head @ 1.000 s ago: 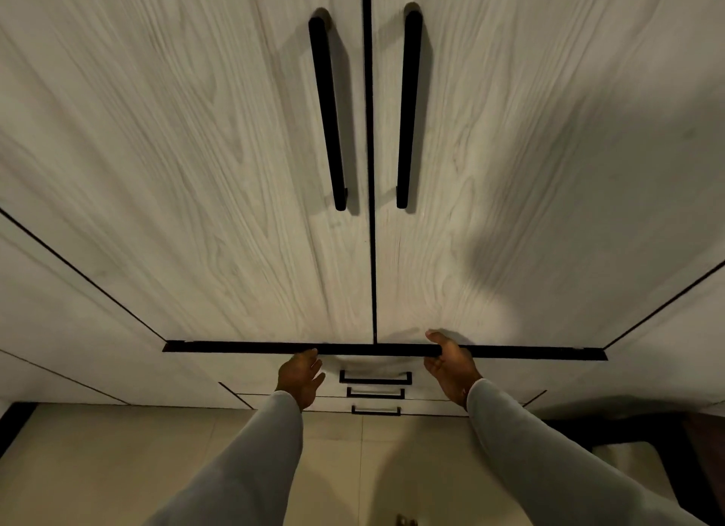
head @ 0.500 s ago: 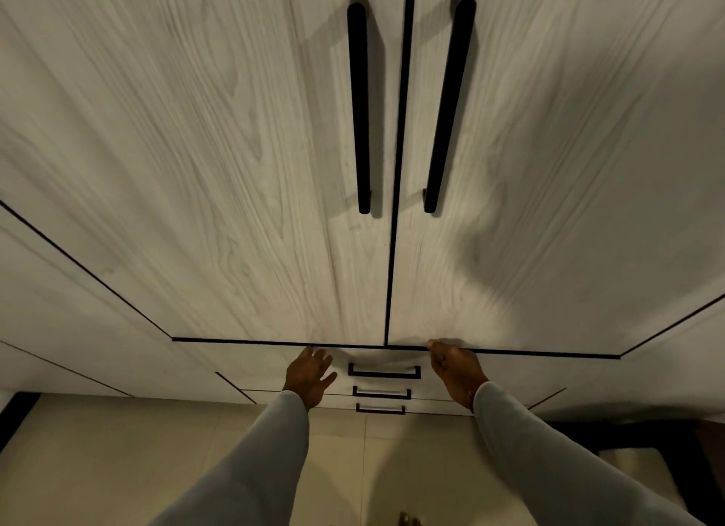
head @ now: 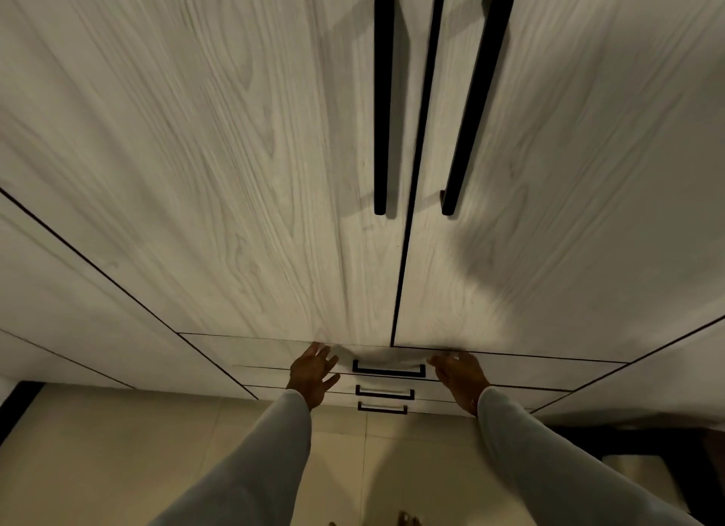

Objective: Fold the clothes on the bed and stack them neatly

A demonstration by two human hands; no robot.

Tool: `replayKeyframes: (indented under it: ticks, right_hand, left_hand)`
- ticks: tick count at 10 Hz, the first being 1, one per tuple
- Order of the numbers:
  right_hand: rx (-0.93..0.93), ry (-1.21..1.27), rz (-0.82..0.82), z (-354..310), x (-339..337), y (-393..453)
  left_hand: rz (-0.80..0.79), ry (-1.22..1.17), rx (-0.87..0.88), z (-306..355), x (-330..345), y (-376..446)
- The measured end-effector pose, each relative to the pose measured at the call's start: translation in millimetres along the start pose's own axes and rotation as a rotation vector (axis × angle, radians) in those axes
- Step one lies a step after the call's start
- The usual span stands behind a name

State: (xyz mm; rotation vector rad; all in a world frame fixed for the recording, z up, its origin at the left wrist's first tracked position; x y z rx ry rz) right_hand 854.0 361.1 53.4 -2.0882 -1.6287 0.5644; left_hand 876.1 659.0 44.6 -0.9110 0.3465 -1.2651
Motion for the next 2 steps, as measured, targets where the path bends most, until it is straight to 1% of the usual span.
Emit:
replayKeyframes:
  ticks: [1, 2]
  right_hand:
    - [0.044, -0.397, -0.129, 6, 26, 11]
    - [-0.004, -0.784, -0.333, -16, 71, 7]
  left_hand:
    - [0.008, 0.004, 0.029, 9, -7, -11]
    - [0.077, 0.086, 0.112, 20, -18, -28]
Point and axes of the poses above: each hand's wrist, its own y-axis towards the middle knuckle, its own x-axis out of the palm, z = x × y, the point moved 4 cm from there along y, towards the middle knuckle, and after that the axes turned 3 degrees about -x, right-handed, at the moved point
